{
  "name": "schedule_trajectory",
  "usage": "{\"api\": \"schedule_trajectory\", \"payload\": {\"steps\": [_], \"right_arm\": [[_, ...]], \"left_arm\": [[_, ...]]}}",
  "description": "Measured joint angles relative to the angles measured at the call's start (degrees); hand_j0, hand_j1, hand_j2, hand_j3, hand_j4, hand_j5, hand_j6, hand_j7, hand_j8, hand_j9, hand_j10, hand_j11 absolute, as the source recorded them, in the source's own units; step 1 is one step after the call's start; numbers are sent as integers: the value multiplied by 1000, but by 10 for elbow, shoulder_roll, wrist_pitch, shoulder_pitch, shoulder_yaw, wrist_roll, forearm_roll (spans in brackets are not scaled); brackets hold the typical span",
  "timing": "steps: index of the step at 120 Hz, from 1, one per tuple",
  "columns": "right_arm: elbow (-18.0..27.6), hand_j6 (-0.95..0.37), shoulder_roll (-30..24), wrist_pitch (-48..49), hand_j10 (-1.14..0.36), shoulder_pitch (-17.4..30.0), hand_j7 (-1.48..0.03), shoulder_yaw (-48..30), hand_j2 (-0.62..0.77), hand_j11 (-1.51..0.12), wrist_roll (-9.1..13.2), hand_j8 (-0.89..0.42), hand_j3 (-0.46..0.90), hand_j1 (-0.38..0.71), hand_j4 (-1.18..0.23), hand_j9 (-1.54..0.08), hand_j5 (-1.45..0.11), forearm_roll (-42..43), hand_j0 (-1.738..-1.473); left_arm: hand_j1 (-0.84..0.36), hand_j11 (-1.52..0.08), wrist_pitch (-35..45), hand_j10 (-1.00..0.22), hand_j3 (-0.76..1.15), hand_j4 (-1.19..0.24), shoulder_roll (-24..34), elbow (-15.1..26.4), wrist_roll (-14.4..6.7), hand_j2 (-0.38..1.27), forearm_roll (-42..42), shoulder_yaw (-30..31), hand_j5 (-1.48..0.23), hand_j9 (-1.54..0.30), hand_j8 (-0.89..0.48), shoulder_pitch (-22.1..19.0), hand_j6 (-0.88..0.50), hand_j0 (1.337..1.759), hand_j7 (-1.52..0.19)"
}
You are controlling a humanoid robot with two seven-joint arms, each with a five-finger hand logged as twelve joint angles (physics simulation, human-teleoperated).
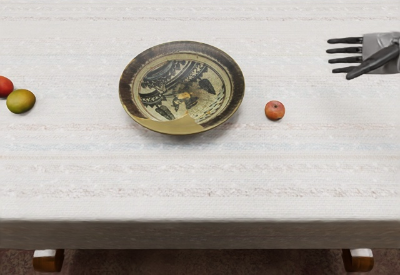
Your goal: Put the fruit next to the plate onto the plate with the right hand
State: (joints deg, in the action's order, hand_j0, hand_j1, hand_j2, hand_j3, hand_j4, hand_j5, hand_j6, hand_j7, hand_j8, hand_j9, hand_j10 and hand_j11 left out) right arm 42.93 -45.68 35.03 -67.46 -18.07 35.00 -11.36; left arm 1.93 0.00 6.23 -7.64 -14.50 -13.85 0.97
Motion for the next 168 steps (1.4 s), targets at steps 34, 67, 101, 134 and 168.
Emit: {"api": "schedule_trajectory", "payload": {"steps": [34, 67, 101, 134, 168], "right_arm": [[60, 3, 34, 0, 2, -28, 0, 10, 0, 0, 0, 2, 0, -349, 0, 0, 0, 122, -1658], [283, -2, 81, -163, -1, -186, 0, 257, 0, 0, 0, -1, 0, -349, -2, 0, 0, 318, -1658], [422, -7, 69, -497, -6, -169, -5, 338, 0, -5, 0, -6, 0, -345, -6, -5, -6, 522, -1658], [446, -188, 127, -685, -186, -81, -239, 347, -35, -239, 0, -187, 0, -129, -186, -240, -240, 571, -1658], [443, -299, 142, -699, -298, -76, -385, 340, -57, -385, 0, -298, 0, 5, -298, -385, -385, 572, -1658]], "left_arm": [[349, 0, 0, 0, 0, -1, 0, 0, 0, 0, 0, 0, 0, 0, -1, 0, -1, 1658, 0], [349, 0, 0, 0, 0, 0, 0, 0, 0, 0, 0, 0, 0, 0, 0, 0, 0, 1658, 0], [349, 0, 0, 0, 0, 0, 0, 0, 0, 0, 0, 0, 0, 0, -1, 0, -1, 1658, 0], [349, 0, 0, 0, 0, 0, 0, 0, 0, 0, 0, 0, 0, 0, -1, 0, -1, 1658, 0], [349, 0, 0, 0, 0, -1, 0, 0, 0, 0, 0, 0, 0, 0, -1, 0, -1, 1658, 0]]}}
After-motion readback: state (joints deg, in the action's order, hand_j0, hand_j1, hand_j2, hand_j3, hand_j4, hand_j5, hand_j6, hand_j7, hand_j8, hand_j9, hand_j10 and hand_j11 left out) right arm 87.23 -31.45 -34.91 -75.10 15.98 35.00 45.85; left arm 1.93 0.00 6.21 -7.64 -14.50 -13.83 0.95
